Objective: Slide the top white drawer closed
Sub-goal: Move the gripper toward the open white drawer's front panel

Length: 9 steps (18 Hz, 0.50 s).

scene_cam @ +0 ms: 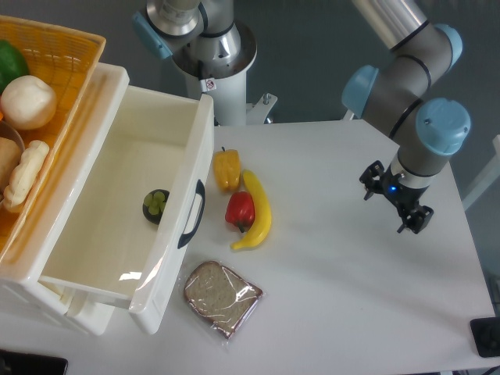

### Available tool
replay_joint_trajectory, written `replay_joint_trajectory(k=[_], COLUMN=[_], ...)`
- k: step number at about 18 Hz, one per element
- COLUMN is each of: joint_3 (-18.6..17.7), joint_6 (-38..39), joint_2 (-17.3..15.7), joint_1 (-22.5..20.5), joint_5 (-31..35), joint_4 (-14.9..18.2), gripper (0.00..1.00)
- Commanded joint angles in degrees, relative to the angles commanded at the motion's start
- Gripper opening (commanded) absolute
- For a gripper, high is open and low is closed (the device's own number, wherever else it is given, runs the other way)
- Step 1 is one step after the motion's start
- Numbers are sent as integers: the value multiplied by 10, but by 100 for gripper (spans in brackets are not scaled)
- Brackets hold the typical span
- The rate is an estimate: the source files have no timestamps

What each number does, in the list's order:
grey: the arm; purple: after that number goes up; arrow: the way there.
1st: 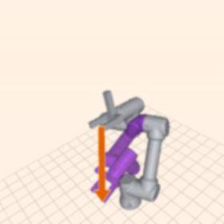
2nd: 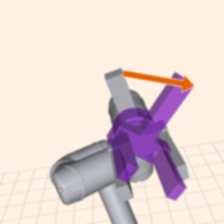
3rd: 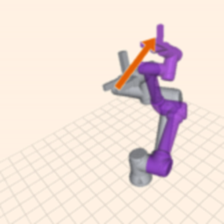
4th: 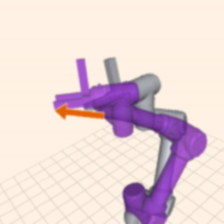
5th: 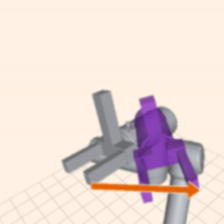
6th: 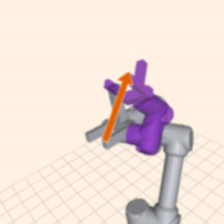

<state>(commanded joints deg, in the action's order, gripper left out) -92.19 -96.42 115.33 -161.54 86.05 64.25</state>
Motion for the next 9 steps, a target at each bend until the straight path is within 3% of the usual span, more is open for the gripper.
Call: replay_joint_trajectory(k=[5, 9], joint_3=[-22, -23], joint_6=[24, 117], joint_2=[-19, -34], joint_1=[7, 32], joint_5=[-1, -49], joint_4=[5, 5], gripper=[100, 100])
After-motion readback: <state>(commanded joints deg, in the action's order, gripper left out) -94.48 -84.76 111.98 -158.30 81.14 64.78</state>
